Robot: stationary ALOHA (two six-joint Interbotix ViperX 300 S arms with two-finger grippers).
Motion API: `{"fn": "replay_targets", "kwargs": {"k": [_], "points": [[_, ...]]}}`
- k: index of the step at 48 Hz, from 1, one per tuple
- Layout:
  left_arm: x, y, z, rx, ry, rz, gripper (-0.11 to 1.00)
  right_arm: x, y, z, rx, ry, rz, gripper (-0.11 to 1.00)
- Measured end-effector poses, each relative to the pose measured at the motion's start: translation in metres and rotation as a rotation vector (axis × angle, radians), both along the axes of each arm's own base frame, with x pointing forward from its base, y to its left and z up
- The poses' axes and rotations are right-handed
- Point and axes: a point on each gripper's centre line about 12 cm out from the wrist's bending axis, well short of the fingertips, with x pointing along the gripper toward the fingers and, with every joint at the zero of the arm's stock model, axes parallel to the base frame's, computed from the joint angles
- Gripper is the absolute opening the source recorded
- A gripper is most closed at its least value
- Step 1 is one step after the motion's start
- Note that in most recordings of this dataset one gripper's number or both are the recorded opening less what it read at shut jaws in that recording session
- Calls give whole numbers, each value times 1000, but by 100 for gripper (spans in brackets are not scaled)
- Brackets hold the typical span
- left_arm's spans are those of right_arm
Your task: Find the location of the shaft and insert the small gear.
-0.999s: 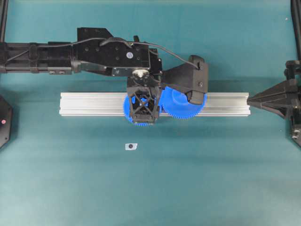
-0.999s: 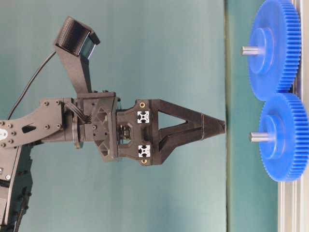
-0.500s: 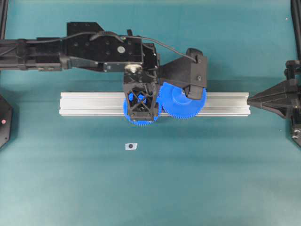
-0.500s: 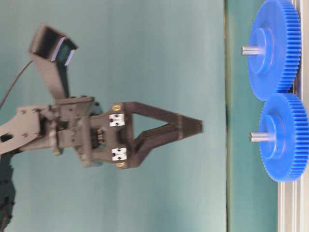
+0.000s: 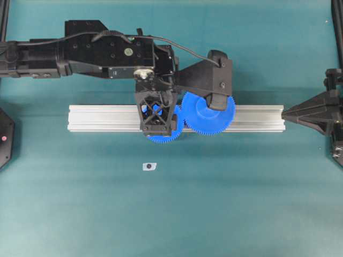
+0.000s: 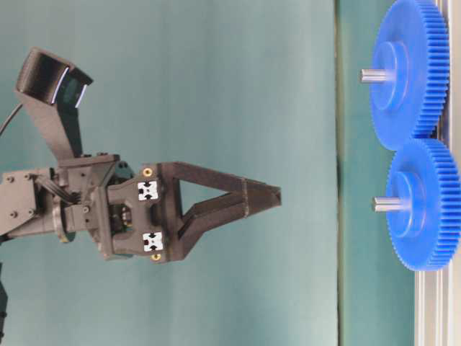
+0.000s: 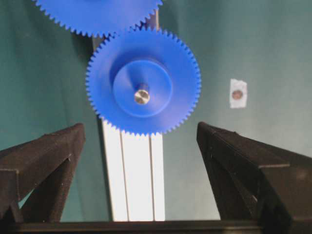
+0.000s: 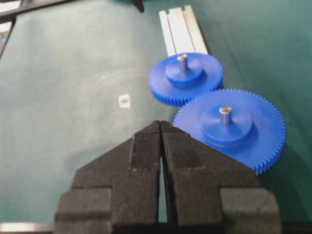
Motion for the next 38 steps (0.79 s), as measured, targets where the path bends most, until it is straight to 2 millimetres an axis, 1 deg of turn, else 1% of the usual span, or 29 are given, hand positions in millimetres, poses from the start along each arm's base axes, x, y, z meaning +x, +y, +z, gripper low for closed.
{"fn": "replay_targets", "kwargs": {"k": [25, 38], "points": [[-1, 0, -1, -2, 5, -1, 92, -1, 0, -3, 54, 7, -13, -1], [-3, 0, 6, -1, -9, 0, 92, -1, 0, -4, 57, 9, -13, -1]]}}
